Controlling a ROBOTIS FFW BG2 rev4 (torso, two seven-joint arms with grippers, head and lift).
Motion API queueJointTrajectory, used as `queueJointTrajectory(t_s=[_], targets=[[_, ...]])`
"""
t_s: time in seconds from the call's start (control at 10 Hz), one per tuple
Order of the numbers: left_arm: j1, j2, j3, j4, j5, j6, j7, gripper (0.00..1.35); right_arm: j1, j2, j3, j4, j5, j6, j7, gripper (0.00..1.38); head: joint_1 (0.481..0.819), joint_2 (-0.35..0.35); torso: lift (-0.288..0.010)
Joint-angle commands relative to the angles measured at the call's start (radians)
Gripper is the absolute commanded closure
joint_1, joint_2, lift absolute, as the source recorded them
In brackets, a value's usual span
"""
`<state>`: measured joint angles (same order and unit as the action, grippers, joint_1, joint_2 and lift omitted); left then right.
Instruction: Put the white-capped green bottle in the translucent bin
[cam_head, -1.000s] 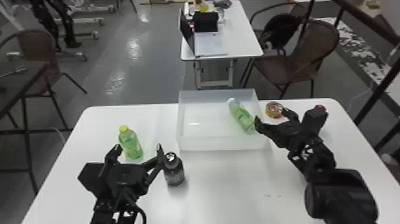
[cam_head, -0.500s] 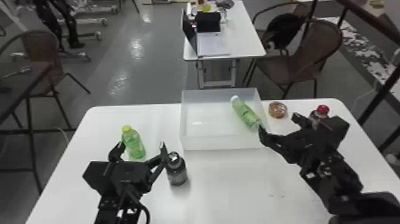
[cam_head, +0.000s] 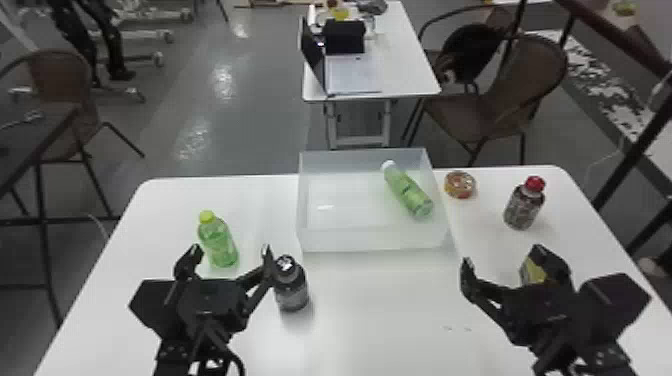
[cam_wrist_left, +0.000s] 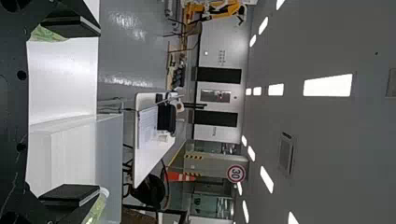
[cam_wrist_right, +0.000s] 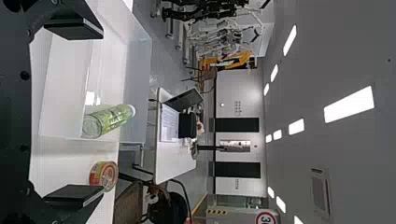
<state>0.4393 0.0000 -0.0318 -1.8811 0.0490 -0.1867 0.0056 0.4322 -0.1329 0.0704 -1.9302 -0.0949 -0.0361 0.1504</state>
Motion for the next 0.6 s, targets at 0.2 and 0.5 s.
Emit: queueJointTrajectory(t_s=[0.2,0.5], targets=[[0.012,-0.003,-0.026,-0.004,0.000,0.004,0.031,0.12,0.040,0.010,-0.014,-0.021,-0.042,0.033,0.002,0.14,0.695,0.036,-0.018],[0.012,-0.003,-0.034,-0.007,-0.008,0.012,0.039,0.12,0.030,0.001,-0.014,-0.023,-0.062,0.059,0.015,0.34,0.695,0.033,-0.018]])
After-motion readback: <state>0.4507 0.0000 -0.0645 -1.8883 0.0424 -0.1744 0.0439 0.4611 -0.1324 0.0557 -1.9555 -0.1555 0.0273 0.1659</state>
